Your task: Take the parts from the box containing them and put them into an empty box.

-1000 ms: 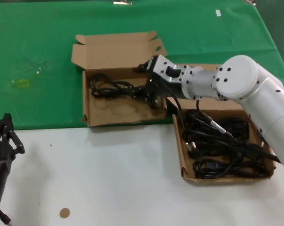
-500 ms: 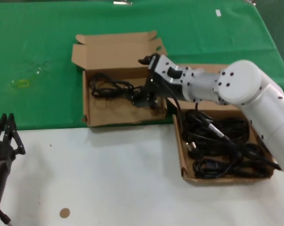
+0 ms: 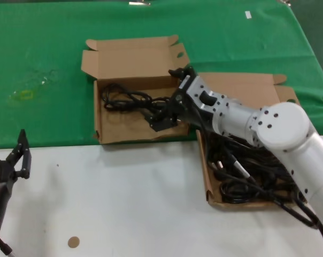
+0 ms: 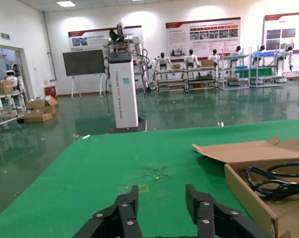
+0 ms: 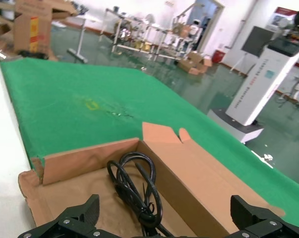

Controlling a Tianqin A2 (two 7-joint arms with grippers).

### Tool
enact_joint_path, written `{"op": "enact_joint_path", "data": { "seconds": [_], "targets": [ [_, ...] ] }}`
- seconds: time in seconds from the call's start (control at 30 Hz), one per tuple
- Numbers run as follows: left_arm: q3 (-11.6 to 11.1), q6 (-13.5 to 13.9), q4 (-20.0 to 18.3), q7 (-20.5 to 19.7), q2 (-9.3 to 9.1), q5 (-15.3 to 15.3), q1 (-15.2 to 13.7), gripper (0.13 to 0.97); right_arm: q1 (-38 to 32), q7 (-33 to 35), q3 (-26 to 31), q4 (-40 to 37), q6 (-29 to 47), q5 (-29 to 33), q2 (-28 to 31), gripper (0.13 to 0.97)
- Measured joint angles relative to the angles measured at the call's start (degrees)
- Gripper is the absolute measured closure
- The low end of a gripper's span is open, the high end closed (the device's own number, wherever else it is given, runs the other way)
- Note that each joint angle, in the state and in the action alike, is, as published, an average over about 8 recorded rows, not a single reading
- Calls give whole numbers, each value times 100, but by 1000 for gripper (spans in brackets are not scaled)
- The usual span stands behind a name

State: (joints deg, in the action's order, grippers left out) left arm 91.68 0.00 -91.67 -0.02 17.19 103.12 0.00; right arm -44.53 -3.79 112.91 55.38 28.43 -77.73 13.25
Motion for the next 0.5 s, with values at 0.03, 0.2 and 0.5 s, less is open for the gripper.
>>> {"op": "enact_joint_path", "data": {
  "seconds": [0.03, 0.2, 0.5],
  "targets": [
    [0, 0, 0, 0, 0, 0, 0, 803, 77, 7, -37, 63, -49, -44, 7, 225],
    [0, 0, 0, 0, 0, 0, 0, 688, 458, 39, -219, 374, -292, -262, 41, 161],
    [0, 0, 0, 0, 0, 1, 0, 479, 1142, 97, -545, 931, -729, -651, 101, 129]
  ]
}}
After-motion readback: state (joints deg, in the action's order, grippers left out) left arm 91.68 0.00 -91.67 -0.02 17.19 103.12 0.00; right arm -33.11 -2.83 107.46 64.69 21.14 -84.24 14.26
